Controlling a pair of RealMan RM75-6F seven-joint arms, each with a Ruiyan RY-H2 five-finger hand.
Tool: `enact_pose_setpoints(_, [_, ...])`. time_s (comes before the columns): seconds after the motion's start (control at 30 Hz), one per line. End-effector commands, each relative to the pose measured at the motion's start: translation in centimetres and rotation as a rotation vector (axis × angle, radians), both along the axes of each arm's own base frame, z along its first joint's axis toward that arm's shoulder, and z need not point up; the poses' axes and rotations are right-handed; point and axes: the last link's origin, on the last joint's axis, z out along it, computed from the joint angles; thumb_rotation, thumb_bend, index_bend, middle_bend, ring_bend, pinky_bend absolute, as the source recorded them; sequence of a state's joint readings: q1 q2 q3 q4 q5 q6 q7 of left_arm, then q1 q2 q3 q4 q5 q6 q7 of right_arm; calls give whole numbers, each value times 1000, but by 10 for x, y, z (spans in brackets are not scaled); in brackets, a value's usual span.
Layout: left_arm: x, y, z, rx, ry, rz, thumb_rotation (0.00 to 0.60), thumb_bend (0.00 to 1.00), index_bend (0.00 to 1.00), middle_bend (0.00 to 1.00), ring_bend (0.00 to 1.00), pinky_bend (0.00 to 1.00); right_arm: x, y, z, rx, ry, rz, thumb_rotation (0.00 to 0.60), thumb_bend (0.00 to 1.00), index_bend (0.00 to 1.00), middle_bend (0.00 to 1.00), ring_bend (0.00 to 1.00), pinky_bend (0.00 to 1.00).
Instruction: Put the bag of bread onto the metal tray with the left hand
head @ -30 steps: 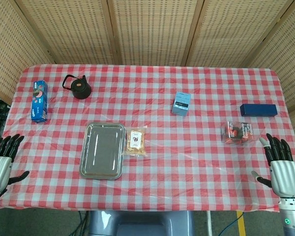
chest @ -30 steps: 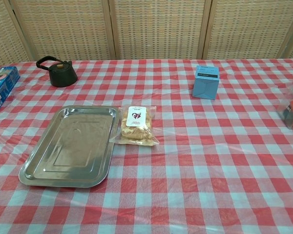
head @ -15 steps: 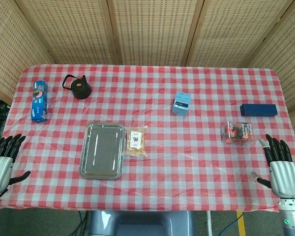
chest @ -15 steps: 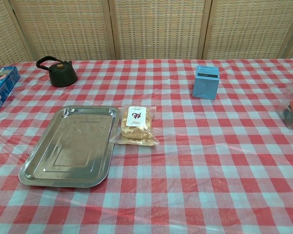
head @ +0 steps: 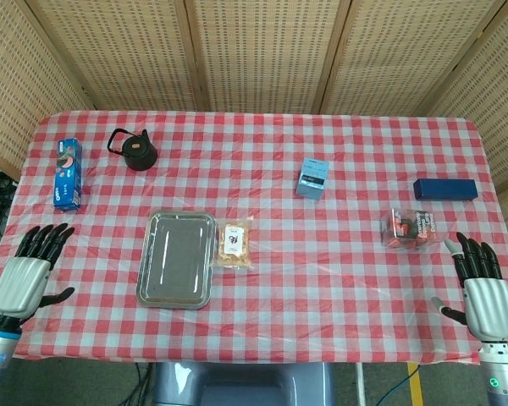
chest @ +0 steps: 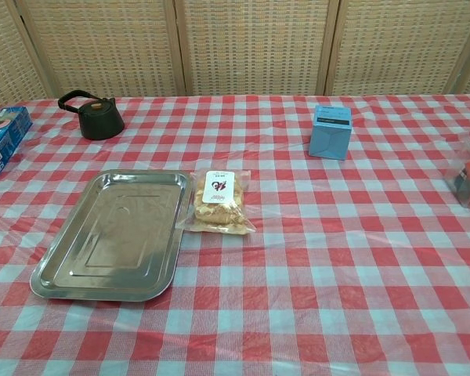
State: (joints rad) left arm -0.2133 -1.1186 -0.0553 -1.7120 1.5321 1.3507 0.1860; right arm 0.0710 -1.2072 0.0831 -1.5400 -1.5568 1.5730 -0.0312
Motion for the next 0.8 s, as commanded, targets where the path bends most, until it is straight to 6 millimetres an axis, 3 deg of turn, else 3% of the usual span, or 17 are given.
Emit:
enact_pose_setpoints(0.03, [39, 27, -3, -39, 23, -100, 600, 11, 0, 0, 0, 0, 0, 0, 0, 2, -4, 0, 600, 58, 0, 0, 0, 0])
enact_pose_setpoints(0.27, [100, 61, -28, -155, 13, -181, 600, 0, 0, 0, 0, 0, -1, 0, 3, 3, -27, -2, 600, 58, 0, 0, 0, 0])
enact_pose_setpoints(0.57, [154, 95, -72, -279, 62, -154, 600, 0, 0, 0, 0, 0, -3, 0, 10, 0, -65, -2, 600, 58, 0, 0, 0, 0])
enact_pose_setpoints(0.8, [201, 109, -121, -408, 96, -61, 600, 0, 0, 0, 0, 0, -6, -2, 12, 21, -101, -10, 600, 58, 0, 0, 0, 0])
